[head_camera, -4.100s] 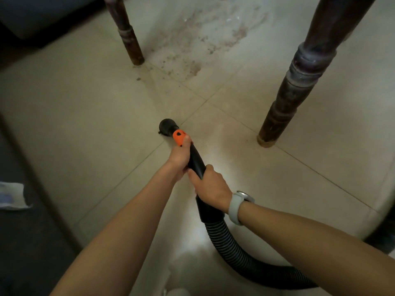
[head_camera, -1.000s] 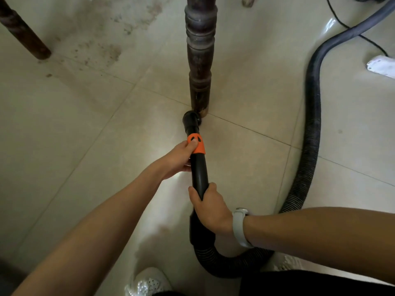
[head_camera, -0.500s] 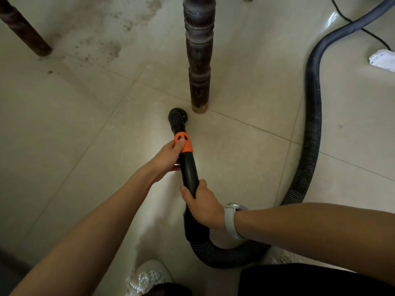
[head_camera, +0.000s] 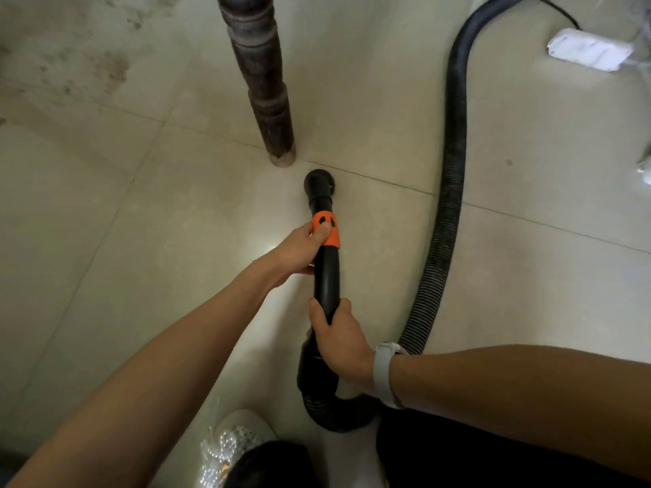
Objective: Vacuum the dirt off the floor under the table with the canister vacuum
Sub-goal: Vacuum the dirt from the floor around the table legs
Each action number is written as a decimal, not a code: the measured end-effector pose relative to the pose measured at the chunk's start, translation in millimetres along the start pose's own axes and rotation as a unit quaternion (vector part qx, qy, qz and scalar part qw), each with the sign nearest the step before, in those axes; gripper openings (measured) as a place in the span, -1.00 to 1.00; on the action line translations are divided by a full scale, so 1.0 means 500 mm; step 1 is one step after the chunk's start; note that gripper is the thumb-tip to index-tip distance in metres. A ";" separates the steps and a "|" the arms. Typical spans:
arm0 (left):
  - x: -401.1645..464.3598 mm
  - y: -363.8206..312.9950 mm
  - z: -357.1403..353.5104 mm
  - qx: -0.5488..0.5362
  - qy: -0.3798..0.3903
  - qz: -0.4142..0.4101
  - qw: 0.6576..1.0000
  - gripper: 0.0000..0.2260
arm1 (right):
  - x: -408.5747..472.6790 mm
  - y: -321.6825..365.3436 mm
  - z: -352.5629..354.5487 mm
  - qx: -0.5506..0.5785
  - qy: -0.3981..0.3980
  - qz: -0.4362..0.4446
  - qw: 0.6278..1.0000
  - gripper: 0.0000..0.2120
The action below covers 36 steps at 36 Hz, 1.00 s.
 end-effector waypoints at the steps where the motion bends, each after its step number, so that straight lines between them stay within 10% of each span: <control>1: 0.003 -0.003 -0.015 0.004 0.013 0.002 1.000 -0.74 | 0.000 -0.008 0.006 0.015 -0.003 -0.006 1.000 -0.73; 12: 0.003 -0.005 -0.026 0.013 0.052 -0.004 0.999 -0.76 | -0.002 -0.013 -0.007 0.020 0.017 -0.006 1.000 -0.74; 36: -0.061 0.087 0.433 -0.218 -0.326 0.000 0.920 -0.71 | 0.043 0.307 -0.257 -0.257 0.139 0.172 0.941 -0.65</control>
Point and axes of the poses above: each hand's wrist, its own x-axis towards the middle knuckle, its own z-axis out of the back of the hand, y = z × x, the point moved 10 cm from there along x, towards the middle knuckle, and after that the axes turned 14 degrees about -z, right-handed, at the moved point
